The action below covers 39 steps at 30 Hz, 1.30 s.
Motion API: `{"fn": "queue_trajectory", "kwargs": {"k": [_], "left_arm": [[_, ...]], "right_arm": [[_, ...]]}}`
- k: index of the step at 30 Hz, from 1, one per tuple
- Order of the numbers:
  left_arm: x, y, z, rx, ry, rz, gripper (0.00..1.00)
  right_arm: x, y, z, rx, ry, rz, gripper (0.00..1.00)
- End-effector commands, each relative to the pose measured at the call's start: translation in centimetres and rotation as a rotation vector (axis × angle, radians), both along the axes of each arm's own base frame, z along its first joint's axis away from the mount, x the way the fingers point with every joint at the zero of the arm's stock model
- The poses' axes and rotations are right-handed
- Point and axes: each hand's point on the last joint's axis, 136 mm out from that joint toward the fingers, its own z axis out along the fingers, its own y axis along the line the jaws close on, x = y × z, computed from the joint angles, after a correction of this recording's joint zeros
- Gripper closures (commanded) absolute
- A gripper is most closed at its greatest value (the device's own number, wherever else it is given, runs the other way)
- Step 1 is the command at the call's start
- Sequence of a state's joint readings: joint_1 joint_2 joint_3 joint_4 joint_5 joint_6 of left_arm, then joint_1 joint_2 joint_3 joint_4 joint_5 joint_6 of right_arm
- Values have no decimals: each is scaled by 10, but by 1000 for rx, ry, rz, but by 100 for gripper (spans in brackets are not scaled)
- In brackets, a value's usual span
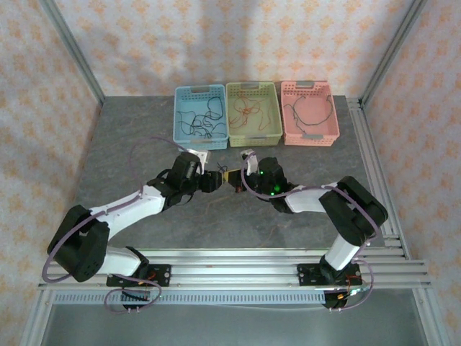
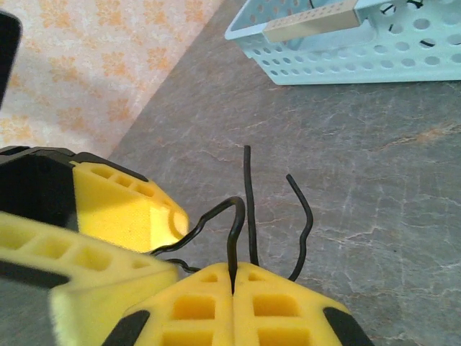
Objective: Untangle the cables
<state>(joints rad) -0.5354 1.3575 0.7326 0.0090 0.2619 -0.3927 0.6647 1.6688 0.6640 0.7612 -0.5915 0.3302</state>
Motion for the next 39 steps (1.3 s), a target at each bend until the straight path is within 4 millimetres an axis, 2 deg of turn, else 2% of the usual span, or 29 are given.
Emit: {"fn": "queue_trajectory", "kwargs": {"k": [1,5,7,9,12,16,19,22,23,24,26,27,28,30,34,39], "left_arm": [[4,-3,6,8,-14,-7,58],[3,-8,8,-16,-9,-25,77],[3,-7,7,-10,-6,-21,81],[4,-7,7,-3,-3,-23,99],[5,6,6,66,-2,20,100],[4,25,11,148,-11,76,100],[2,19,13,117,-7,50,100],[0,6,11,76,13,0,100],[-1,3,10,64,21,-11,100],[-1,0,11,49,26,-24,100],[-2,-5,12,19,26,-36,100],[-2,-6,13,3,24,-36,100],[-2,-8,16,-16,15,-33,100],[-3,-9,18,-60,8,-26,100],[-1,-6,27,-178,-22,22,100],[-7,-5,54,-303,-68,44,100]], "right_arm": [[-2,3,18,60,-35,28,100],[-2,3,18,60,-33,28,100],[-2,3,18,60,-33,29,100],[-2,2,18,49,-38,25,100],[7,-14,5,-120,-76,-52,100],[33,-70,-2,-431,-174,-306,100],[44,-108,7,-527,-244,-491,100],[46,-128,20,-627,-347,-625,100],[45,-132,24,-667,-385,-663,97],[45,-136,31,-703,-433,-708,83],[41,-134,39,-680,-486,-740,54],[38,-126,40,-605,-485,-712,44],[35,-118,41,-539,-482,-674,39],[24,-96,43,-433,-484,-549,36],[10,-68,43,-314,-432,-400,37],[-8,-29,39,-151,-388,-210,37]]}}
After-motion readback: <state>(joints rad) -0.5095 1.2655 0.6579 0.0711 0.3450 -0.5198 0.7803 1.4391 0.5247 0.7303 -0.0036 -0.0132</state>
